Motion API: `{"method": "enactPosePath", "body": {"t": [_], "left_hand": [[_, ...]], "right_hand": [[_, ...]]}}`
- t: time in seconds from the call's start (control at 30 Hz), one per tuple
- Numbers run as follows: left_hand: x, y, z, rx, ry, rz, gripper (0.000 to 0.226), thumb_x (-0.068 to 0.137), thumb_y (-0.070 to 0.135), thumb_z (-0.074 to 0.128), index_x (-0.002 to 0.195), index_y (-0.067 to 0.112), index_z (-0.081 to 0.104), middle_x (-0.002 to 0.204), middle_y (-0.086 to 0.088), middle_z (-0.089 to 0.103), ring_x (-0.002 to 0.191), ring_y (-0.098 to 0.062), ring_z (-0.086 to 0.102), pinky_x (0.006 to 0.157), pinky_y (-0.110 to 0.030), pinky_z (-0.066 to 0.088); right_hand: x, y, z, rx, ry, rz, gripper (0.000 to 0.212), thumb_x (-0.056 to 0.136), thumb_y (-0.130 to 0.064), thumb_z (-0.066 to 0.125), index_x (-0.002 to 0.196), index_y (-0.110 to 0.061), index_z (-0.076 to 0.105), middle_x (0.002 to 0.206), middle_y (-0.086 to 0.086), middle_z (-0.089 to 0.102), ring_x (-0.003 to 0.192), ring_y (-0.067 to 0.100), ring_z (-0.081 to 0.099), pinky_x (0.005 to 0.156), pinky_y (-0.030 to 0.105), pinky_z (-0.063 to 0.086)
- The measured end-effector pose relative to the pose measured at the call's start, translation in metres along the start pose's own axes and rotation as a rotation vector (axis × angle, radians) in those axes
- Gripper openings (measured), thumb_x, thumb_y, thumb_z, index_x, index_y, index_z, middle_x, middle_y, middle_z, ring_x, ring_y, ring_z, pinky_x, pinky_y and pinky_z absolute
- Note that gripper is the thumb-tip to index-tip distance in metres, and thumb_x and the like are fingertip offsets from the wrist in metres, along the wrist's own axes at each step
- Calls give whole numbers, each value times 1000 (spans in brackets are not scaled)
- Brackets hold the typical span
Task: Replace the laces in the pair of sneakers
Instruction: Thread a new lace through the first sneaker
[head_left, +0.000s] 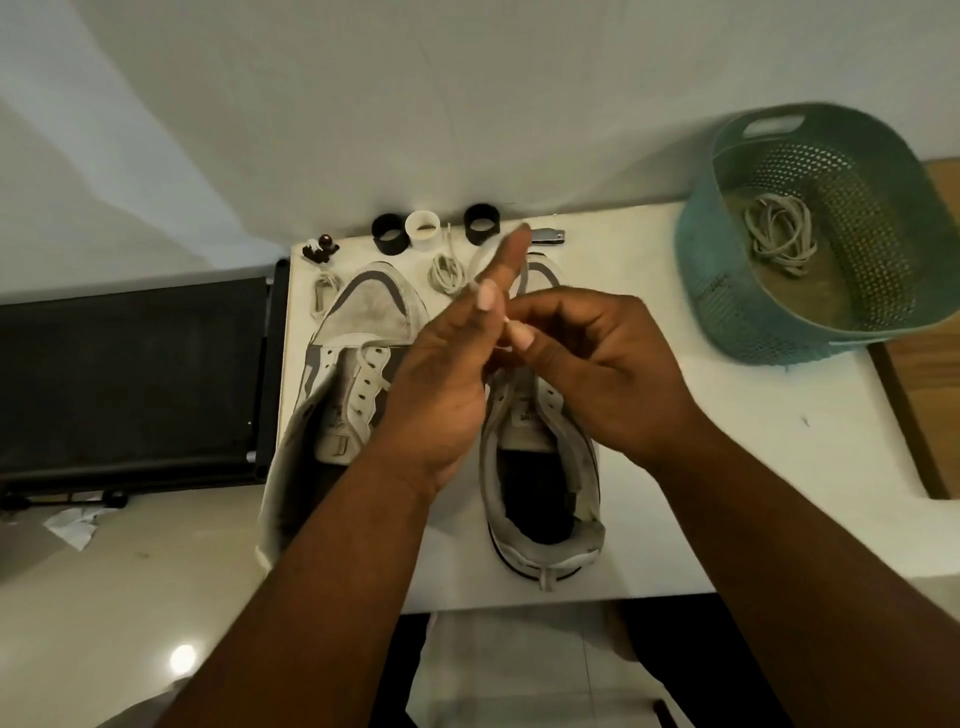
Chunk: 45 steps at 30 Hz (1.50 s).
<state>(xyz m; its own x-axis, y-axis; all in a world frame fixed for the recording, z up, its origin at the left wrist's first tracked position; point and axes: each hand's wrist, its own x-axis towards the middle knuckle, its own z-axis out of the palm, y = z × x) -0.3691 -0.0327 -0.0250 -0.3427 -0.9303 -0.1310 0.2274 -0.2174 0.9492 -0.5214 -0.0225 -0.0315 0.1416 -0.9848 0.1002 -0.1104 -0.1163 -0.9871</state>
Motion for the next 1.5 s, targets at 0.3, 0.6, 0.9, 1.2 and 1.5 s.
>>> {"method": "enactPosePath", "body": {"t": [0.3,0.6,0.9,1.2,1.5], "left_hand": [[3,-19,-3,573,419,146,6,87,44,79,88,39,75,107,11,71,104,-5,67,94,-38,57],[3,-14,-19,913,-21,534,23,89,-5,73,109,7,76,107,-1,73,103,-11,68,90,-29,53],[4,-13,-29,1053,524,297,26,93,49,70,98,25,79,105,5,67,98,-11,63,82,-40,56],[5,-11,-20,852,80,428,21,96,18,72,116,15,76,101,14,74,93,3,70,83,-17,53],[9,-19,-28,982,114,326,4,89,25,74,89,26,78,80,19,69,76,-2,65,69,-16,48]], "right_hand": [[4,4,-19,-102,106,160,6,92,-18,74,93,-19,79,81,-4,76,75,14,71,72,33,60],[2,1,-22,-450,-85,91,21,94,-18,71,79,-33,67,59,-20,59,57,2,56,53,11,38],[3,0,-21,-394,188,107,12,97,-26,68,85,-28,69,67,-17,63,63,-1,60,58,8,43],[2,3,-20,-474,51,74,5,94,-27,72,90,-28,75,72,-18,65,66,3,61,58,13,44],[-8,-4,-16,-776,-140,330,45,69,-57,82,96,-32,56,84,-13,61,75,7,59,63,28,50]]}}
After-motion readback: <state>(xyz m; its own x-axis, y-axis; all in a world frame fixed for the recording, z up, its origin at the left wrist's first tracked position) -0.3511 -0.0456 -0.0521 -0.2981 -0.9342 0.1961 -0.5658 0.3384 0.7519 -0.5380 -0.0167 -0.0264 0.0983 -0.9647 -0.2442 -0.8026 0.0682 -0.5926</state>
